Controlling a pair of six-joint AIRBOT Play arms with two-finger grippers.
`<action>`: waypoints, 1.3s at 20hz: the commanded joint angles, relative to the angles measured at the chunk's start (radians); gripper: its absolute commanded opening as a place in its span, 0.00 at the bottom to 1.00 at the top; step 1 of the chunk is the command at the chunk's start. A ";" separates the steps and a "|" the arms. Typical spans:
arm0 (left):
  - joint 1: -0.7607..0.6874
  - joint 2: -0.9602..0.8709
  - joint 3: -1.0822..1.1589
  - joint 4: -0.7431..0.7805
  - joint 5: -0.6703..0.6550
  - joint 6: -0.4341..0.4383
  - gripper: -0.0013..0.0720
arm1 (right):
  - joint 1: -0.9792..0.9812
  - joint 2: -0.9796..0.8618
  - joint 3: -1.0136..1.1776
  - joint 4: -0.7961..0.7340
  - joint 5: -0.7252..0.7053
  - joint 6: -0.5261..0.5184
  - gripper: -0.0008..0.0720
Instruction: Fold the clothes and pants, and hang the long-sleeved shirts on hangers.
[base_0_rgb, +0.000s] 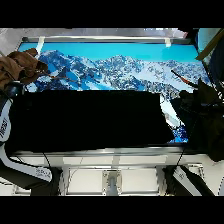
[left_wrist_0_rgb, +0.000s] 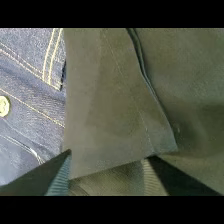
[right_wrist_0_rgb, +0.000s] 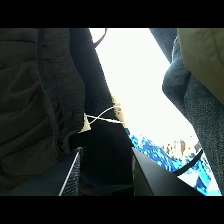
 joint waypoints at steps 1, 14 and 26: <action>0.019 -0.008 0.006 0.029 0.012 -0.001 0.32 | 0.001 0.000 0.000 0.000 0.001 0.001 0.51; 0.307 0.120 0.018 -0.084 -0.044 -0.061 1.00 | 0.001 0.000 0.000 0.001 0.034 0.019 0.51; 0.623 0.612 -0.265 -0.330 -0.220 -0.025 0.81 | -0.001 0.134 -0.196 -0.286 0.159 -0.011 0.51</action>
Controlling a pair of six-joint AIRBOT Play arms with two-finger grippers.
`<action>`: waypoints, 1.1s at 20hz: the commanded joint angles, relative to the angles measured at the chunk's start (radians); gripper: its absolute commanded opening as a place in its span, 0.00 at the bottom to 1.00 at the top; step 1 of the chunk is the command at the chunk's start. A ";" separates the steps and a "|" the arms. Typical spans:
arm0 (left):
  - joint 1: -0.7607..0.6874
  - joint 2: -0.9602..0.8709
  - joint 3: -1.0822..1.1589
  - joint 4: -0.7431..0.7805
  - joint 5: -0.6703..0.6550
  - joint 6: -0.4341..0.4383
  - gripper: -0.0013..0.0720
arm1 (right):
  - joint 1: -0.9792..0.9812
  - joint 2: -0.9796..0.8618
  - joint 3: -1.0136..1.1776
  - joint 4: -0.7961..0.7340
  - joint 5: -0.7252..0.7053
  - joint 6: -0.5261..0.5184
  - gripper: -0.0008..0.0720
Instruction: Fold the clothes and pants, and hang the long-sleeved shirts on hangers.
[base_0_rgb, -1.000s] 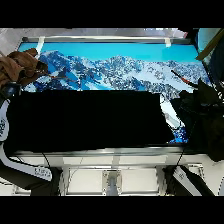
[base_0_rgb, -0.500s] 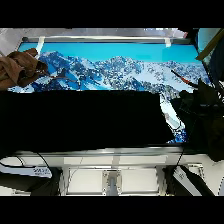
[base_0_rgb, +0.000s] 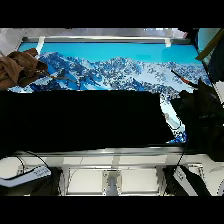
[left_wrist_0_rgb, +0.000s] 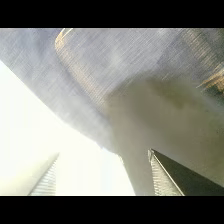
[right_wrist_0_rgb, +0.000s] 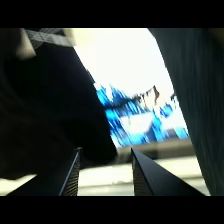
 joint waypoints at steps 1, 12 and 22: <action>0.121 0.238 -0.193 -0.054 0.006 0.057 0.81 | 0.000 0.053 -0.101 -0.014 -0.017 -0.011 0.51; 0.478 0.137 -0.392 -0.754 0.280 0.369 0.72 | 0.001 0.052 -0.130 0.251 -0.003 -0.116 0.51; 0.478 -0.049 -0.266 -0.751 0.318 0.460 0.87 | 0.001 0.052 -0.130 0.300 0.104 -0.094 0.51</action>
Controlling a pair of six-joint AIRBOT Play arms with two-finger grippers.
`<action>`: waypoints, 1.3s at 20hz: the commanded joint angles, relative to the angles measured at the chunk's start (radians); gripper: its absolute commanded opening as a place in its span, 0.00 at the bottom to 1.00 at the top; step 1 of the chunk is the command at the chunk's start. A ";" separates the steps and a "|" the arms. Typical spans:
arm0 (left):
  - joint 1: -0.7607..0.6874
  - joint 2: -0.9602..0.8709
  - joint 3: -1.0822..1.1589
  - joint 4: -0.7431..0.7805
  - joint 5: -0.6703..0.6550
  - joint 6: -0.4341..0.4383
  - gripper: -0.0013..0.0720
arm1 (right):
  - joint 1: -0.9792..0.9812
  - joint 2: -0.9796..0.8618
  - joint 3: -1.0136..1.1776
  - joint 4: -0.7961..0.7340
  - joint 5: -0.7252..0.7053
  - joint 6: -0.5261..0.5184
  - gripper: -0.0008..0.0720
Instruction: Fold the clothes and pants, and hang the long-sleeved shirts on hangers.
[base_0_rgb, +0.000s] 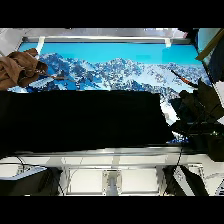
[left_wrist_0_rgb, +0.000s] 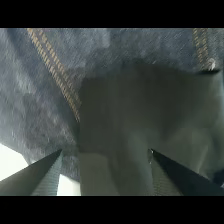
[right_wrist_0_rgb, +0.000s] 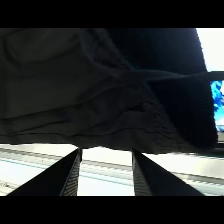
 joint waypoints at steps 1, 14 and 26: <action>0.001 -0.051 0.032 -0.006 -0.013 0.024 0.86 | 0.001 0.000 0.000 0.010 0.011 0.026 0.51; 0.001 -0.060 0.163 -0.053 -0.158 0.091 0.03 | 0.000 0.005 0.134 -0.043 0.022 0.027 0.51; -0.111 0.002 0.172 -0.155 -0.154 0.155 0.03 | -0.215 -0.036 -0.199 -0.049 -0.032 0.043 0.67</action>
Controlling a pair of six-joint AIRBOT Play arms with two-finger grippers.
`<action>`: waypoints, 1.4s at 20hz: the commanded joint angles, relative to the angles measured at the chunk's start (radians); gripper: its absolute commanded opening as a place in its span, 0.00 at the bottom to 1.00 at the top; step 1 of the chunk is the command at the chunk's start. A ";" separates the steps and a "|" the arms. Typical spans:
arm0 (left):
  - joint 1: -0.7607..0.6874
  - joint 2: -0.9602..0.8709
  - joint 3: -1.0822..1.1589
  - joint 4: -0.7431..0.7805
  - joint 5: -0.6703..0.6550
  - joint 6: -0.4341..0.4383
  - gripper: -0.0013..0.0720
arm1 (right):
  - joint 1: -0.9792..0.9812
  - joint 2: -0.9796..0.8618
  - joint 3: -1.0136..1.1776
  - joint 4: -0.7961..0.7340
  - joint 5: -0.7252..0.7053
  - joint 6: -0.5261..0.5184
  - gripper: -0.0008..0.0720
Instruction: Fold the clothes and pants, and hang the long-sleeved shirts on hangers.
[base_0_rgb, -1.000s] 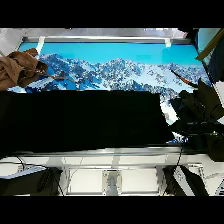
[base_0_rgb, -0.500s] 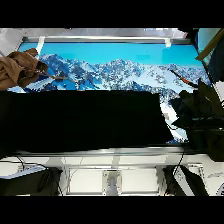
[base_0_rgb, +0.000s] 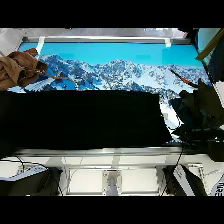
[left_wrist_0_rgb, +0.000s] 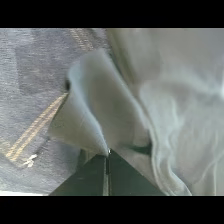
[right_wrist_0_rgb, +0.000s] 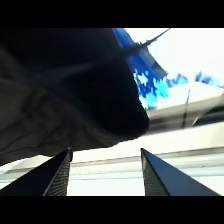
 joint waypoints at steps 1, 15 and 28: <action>-0.056 0.003 0.001 -0.006 0.014 0.006 0.03 | -0.026 -0.016 -0.090 0.012 -0.009 -0.034 0.67; -0.116 0.000 0.001 -0.006 0.026 0.006 0.03 | -0.025 -0.132 -0.078 0.098 -0.138 -0.064 0.64; -0.144 0.012 0.221 0.381 -0.115 0.005 0.02 | -0.025 -0.043 0.153 0.158 0.202 -0.087 0.04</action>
